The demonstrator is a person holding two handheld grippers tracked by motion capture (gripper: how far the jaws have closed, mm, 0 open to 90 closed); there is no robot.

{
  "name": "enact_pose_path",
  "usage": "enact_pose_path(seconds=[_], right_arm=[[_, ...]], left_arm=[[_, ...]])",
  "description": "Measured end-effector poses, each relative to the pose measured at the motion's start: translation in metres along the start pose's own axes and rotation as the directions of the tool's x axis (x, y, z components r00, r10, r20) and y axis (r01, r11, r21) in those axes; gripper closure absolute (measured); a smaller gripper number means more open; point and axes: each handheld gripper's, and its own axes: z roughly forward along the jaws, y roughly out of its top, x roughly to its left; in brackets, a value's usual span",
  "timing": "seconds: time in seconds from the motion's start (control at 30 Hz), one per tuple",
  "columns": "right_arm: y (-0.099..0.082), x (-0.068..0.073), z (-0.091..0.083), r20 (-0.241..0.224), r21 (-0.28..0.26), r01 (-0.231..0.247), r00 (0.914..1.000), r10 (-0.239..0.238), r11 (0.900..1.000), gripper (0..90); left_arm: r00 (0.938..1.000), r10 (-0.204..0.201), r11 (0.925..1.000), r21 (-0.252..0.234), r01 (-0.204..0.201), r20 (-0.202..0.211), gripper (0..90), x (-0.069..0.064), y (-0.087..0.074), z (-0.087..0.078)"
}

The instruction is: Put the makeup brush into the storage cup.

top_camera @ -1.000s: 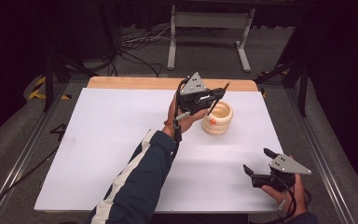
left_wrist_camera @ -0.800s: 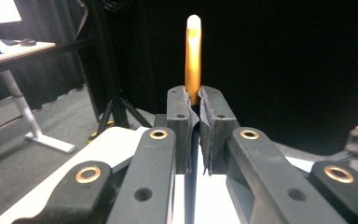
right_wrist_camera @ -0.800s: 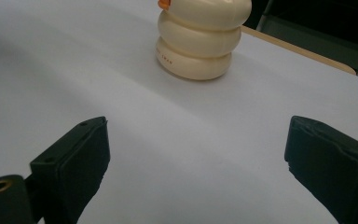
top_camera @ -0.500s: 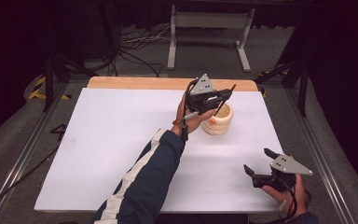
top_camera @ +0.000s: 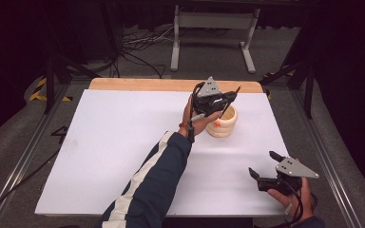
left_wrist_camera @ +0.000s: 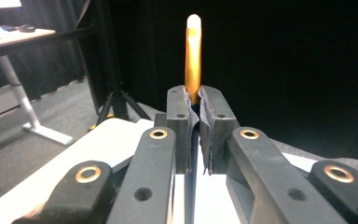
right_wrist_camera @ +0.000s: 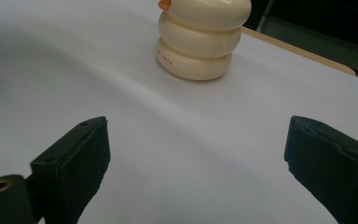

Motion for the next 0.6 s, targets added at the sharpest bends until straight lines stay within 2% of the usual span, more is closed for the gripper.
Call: enact_pose_path(seconds=[0.1, 0.13, 0.23, 0.6], right_arm=[[0.000, 0.001, 0.000, -0.002, 0.000, 0.003, 1.0000, -0.003, 1.0000, 7.5], [0.000, 0.001, 0.000, -0.004, 0.000, 0.003, 1.0000, -0.003, 1.0000, 7.5], [0.000, 0.000, 0.000, -0.003, 0.001, 0.004, 1.0000, -0.004, 1.0000, 7.5], [0.000, 0.000, 0.000, -0.002, -0.001, 0.001, 1.0000, -0.001, 1.0000, 7.5]], left_arm=[[0.9999, 0.003, 1.0000, -0.003, -0.003, -0.011, 83.6, 0.000, -0.001, 0.001], [0.9999, -0.007, 0.9998, -0.021, 0.007, 0.013, 83.6, 0.002, -0.002, 0.001], [1.0000, 0.004, 0.9999, 0.010, -0.004, -0.002, 83.6, 0.001, -0.004, 0.004], [0.9999, -0.008, 0.9997, 0.023, 0.008, -0.007, 83.5, 0.001, -0.013, 0.001]])
